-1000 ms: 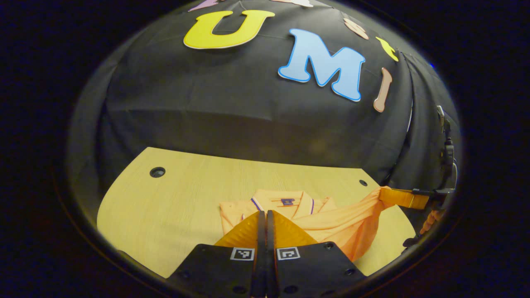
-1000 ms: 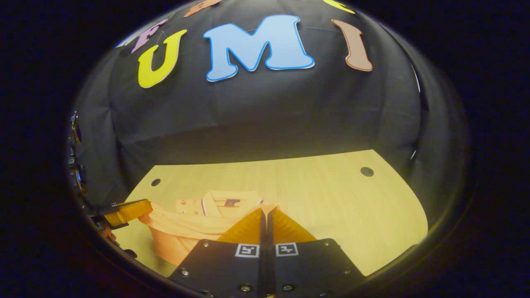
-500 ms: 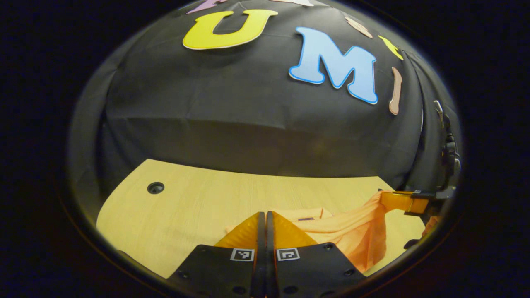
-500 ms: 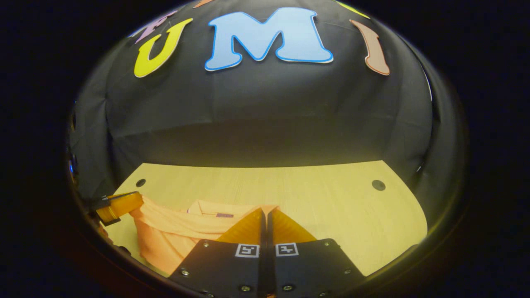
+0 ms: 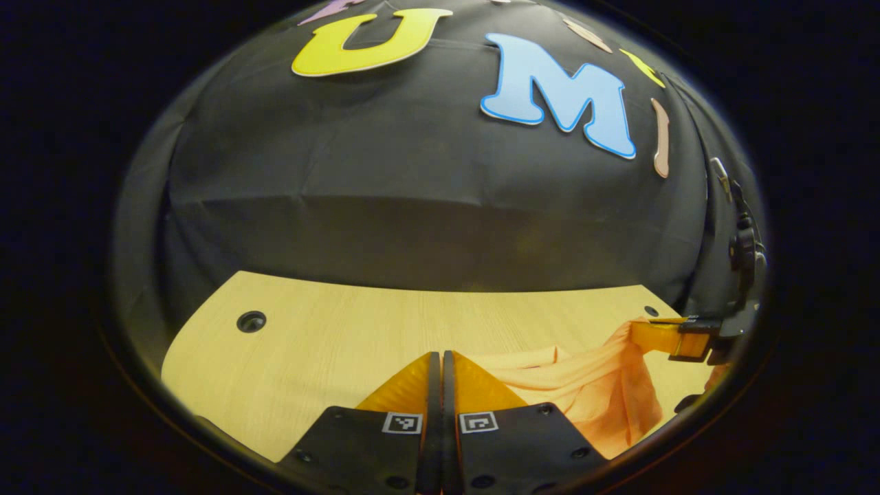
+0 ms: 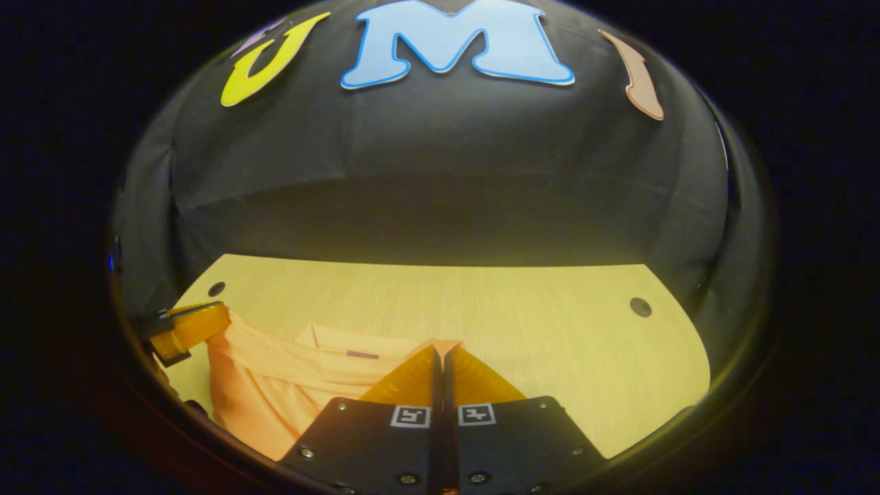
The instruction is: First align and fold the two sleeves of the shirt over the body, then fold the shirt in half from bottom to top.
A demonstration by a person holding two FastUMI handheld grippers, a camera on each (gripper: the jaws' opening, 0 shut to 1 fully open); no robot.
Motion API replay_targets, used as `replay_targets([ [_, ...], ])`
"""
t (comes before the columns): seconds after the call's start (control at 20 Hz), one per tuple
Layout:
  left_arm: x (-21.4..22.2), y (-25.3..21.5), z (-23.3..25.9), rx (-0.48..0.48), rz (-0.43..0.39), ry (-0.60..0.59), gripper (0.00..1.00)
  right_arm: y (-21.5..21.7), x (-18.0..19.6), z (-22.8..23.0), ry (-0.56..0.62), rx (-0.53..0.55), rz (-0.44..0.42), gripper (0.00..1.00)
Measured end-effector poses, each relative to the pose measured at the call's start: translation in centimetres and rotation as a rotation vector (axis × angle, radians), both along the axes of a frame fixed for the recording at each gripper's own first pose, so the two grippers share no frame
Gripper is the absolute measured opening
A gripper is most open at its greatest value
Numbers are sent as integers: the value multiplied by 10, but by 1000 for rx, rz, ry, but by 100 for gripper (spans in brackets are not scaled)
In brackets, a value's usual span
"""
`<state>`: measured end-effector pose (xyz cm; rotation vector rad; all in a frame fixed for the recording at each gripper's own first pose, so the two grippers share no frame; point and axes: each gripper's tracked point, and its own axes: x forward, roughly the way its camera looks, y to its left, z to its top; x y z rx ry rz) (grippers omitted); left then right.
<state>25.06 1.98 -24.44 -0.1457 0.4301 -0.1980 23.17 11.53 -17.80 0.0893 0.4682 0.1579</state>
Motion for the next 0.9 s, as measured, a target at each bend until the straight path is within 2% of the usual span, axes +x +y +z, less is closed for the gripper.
replay_targets([
  [0.2,0,-2,-10,16,-2,25,6,7,1,-3,29,-8,17,2],
  [0.25,0,-3,-12,10,-9,32,9,6,-1,-5,34,-15,23,3],
  [0.3,-4,-3,-13,9,-7,39,12,5,-1,-5,35,-28,25,5],
  [0.35,-3,-3,-16,10,-8,41,9,5,-4,-5,31,-43,27,7],
  [0.4,-6,-4,-15,8,-10,43,7,5,-9,-3,25,-53,29,14],
  [0.45,-6,-6,-16,4,-16,39,19,7,-10,-3,24,-57,34,16],
  [0.5,-9,-4,-13,12,-15,37,21,7,-12,-3,23,-62,35,30],
  [0.55,-10,-1,-12,27,-5,31,31,5,-14,-1,19,-64,32,34],
  [0.6,-15,-3,-11,26,-16,27,31,6,-16,1,15,-60,33,34],
  [0.65,-17,-2,-6,35,-11,19,37,6,-20,3,11,-56,33,40],
  [0.7,-21,-3,-4,32,-21,14,43,5,-24,7,3,-52,29,57],
  [0.75,-26,-3,1,37,-22,7,56,3,-26,12,-6,-46,25,63],
  [0.8,-29,-3,7,42,-22,-4,69,1,-30,16,-15,-42,16,80],
  [0.85,-33,-6,14,38,-30,-17,70,-1,-33,21,-29,-39,7,83],
  [0.9,-38,-6,22,45,-28,-34,75,-4,-36,26,-44,-37,0,93],
])
